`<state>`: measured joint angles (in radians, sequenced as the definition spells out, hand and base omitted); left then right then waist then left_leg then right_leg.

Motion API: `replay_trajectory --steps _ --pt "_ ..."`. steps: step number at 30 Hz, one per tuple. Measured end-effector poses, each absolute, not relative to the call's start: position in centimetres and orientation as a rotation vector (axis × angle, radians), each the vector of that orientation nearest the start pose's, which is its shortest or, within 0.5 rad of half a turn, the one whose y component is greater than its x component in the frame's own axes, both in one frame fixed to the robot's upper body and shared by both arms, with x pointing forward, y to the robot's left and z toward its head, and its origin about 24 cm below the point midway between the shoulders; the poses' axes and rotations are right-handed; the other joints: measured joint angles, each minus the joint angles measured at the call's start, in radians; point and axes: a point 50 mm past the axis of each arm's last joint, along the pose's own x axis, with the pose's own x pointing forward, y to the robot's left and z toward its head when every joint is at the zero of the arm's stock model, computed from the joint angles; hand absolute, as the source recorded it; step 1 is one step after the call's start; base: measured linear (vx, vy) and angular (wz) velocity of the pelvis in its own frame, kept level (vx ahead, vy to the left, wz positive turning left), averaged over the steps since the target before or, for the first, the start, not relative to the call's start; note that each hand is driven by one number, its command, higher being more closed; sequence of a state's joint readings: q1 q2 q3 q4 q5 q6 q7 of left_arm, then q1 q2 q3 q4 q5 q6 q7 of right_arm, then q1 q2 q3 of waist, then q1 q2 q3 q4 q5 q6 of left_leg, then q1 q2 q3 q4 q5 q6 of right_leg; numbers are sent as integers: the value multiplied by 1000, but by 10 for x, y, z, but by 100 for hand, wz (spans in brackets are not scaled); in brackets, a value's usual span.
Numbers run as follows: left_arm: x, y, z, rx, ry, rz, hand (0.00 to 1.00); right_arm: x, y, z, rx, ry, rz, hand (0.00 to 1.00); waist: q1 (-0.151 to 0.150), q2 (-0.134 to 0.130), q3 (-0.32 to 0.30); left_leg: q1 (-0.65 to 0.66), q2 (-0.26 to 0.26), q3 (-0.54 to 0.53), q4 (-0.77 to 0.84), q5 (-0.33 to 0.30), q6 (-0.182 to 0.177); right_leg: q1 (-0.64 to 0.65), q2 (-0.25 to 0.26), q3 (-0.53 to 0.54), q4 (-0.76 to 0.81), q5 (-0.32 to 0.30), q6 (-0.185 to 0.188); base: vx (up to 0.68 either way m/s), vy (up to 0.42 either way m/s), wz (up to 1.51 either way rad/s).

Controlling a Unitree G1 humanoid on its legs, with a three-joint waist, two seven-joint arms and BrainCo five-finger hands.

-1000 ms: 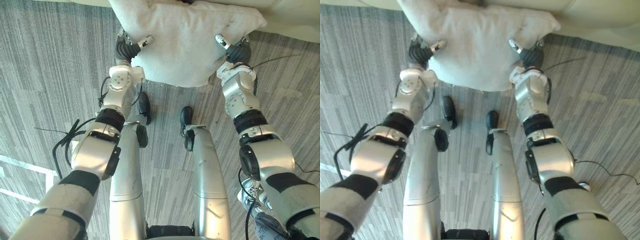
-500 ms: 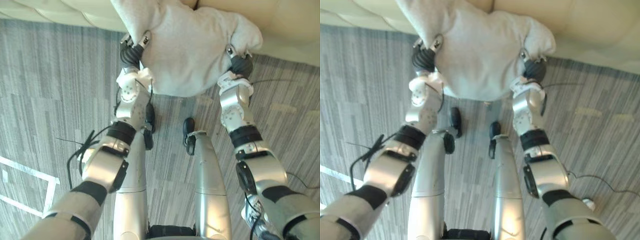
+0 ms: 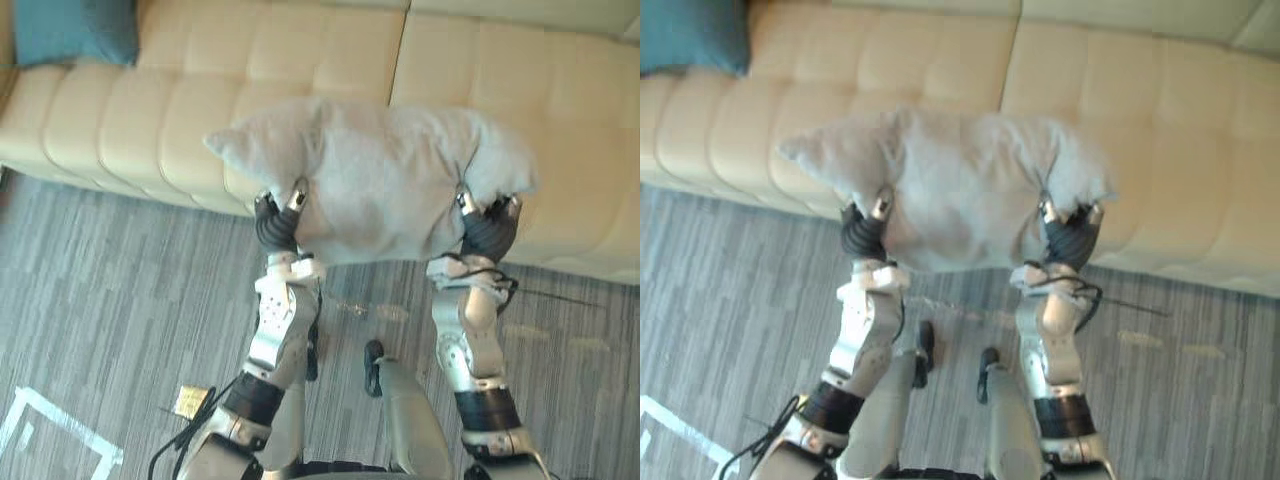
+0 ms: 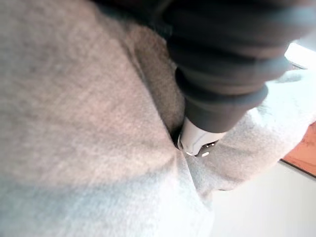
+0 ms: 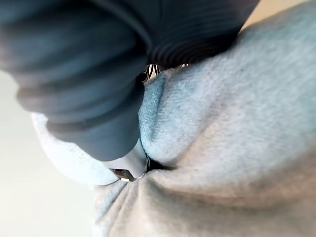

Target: Pick up cushions and gather them together orderly.

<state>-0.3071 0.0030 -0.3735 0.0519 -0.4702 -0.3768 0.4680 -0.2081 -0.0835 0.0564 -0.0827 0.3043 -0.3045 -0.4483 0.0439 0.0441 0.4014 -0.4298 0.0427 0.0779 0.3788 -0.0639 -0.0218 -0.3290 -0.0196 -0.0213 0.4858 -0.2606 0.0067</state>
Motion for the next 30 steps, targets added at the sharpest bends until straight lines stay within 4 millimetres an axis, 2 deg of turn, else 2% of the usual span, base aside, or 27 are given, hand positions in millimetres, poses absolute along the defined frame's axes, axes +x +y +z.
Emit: replay_trajectory --steps 3,4,6,7,9,12,13,15,16,17,18,19,20,21,22,23,24,25,26,28,29,30 --pt "282 75 119 -520 -336 5 100 277 -166 120 321 -435 -329 100 -16 -8 -12 40 -4 5 -26 1 -1 40 3 5 -38 18 9 93 24 -11" --pt "280 76 111 -508 -302 7 100 274 -167 111 296 -395 -333 100 -13 -11 -13 84 -7 17 -32 -22 1 81 0 17 -45 13 17 121 67 -32" --pt "273 81 97 -473 -262 -2 100 270 -165 99 267 -344 -328 100 -24 -21 -20 150 -6 34 -20 -76 6 125 -3 42 0 1 38 112 59 -35" --pt "271 84 92 -458 -249 -5 100 269 -165 96 260 -330 -322 100 -33 -26 -28 173 -5 42 -12 -93 7 119 -5 48 54 3 61 78 32 -19" --pt "266 89 81 -390 -206 -21 100 271 -165 83 232 -276 -310 100 -56 -53 -63 229 -6 51 -24 -108 12 118 -5 63 126 26 93 109 53 -14" --pt "264 87 75 -360 -178 -42 100 271 -170 77 200 -244 -305 100 -66 -76 -113 275 -5 53 -62 -115 24 118 -2 61 151 57 60 143 55 -12" --pt "264 87 75 -358 -175 -42 100 271 -171 76 191 -241 -301 100 -69 -75 -117 313 2 49 -96 -111 30 109 7 63 178 60 37 152 39 -12" --pt "264 88 75 -358 -176 -41 100 271 -174 76 169 -241 -289 100 -79 -72 -143 354 6 50 -146 -115 24 95 15 70 85 17 18 179 6 -10" --pt "264 87 76 -363 -183 -41 100 272 -176 77 156 -246 -282 100 -87 -65 -159 369 13 51 -171 -117 19 64 25 88 2 27 19 236 -22 -5" --pt "264 87 76 -364 -185 -41 100 272 -176 78 152 -247 -279 100 -92 -62 -165 375 16 50 -179 -119 15 49 29 93 -41 45 23 238 -45 0" --pt "264 87 76 -365 -187 -41 100 272 -177 78 147 -247 -274 100 -100 -63 -168 395 19 49 -182 -117 6 34 36 103 -125 100 24 263 -74 13" --pt "263 87 76 -364 -184 -41 100 271 -177 76 148 -239 -275 100 -109 -85 -182 407 8 46 -159 -134 -23 39 26 117 -245 211 19 355 -150 22" --pt "264 87 75 -363 -182 -40 100 270 -175 74 155 -231 -276 100 -114 -116 -199 414 -14 41 -123 -169 -36 36 1 118 -286 352 8 419 -226 33" --pt "264 81 69 -379 -153 -40 100 270 -180 72 135 -222 -279 100 -120 -66 -219 405 28 -14 -76 -202 -54 32 30 81 -235 317 -5 420 -246 32" --pt "263 77 66 -377 -141 -57 100 267 -184 70 127 -214 -289 100 -123 -44 -248 406 46 -59 -73 -220 -76 41 45 58 -241 274 -24 339 -194 33" --pt "263 74 66 -382 -138 -66 100 265 -187 71 127 -218 -300 100 -130 -29 -257 393 60 -73 -46 -227 -83 49 56 44 -245 251 -21 313 -176 61" --pt "263 67 68 -399 -138 -86 100 258 -192 72 134 -227 -321 100 -143 -27 -256 350 83 -96 79 -226 -85 88 64 3 -250 225 -38 220 -156 67" --pt "262 64 68 -410 -135 -93 100 253 -194 73 137 -232 -328 100 -144 -26 -256 327 99 -101 164 -222 -89 114 74 -9 -253 215 -45 282 -193 72" --pt "261 61 68 -426 -132 -97 100 245 -194 77 147 -250 -328 100 -138 -25 -255 277 139 -93 352 -182 -86 175 100 -27 -258 206 -76 287 -175 28" --pt "261 61 70 -438 -143 -94 100 237 -189 92 183 -319 -317 100 -104 -27 -256 202 199 -44 604 -158 -43 247 123 -31 -262 174 -103 309 -149 -6" --pt "261 59 71 -449 -147 -95 100 233 -185 104 214 -380 -310 100 -97 -34 -261 149 216 -15 665 -173 -18 272 120 -27 -263 154 -106 215 -83 -12" --pt "260 58 71 -454 -147 -95 100 233 -184 108 223 -402 -307 100 -92 -37 -262 138 217 -2 658 -180 -7 278 115 -24 -264 149 -106 157 -42 -1"
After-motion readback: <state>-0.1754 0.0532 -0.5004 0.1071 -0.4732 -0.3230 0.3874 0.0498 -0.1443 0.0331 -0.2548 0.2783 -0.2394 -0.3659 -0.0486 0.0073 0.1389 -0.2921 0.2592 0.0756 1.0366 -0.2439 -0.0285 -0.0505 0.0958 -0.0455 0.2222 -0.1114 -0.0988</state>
